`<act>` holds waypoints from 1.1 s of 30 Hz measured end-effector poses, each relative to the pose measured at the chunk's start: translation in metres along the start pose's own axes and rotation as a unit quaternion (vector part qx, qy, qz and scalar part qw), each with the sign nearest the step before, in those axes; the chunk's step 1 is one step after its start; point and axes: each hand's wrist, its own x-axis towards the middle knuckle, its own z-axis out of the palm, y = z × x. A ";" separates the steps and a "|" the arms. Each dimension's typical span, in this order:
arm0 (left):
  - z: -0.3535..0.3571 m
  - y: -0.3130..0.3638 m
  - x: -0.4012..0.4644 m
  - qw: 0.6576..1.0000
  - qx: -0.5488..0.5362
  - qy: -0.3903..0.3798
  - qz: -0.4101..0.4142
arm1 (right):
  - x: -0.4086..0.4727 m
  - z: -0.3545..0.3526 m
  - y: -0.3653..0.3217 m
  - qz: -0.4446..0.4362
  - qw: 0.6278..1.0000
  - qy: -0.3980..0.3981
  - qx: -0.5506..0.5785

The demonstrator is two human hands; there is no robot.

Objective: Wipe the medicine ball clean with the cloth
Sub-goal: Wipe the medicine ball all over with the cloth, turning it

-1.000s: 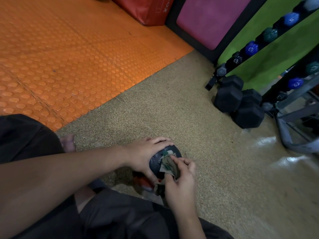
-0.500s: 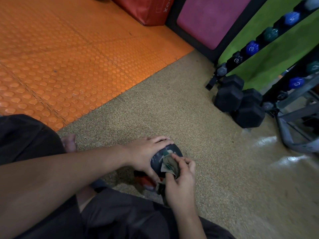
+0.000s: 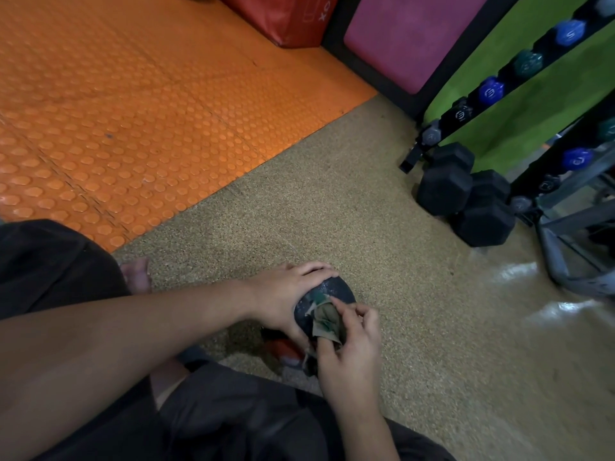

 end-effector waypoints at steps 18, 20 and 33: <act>-0.004 0.009 -0.005 1.000 0.007 0.006 0.009 | 0.003 0.004 0.002 0.001 1.000 -0.012 0.002; -0.005 0.010 -0.006 1.000 0.009 0.005 0.014 | 0.005 0.004 0.002 0.004 1.000 -0.014 0.003; 0.001 -0.003 -0.002 1.000 -0.005 0.007 -0.002 | 0.005 0.004 0.004 0.009 1.000 -0.016 0.024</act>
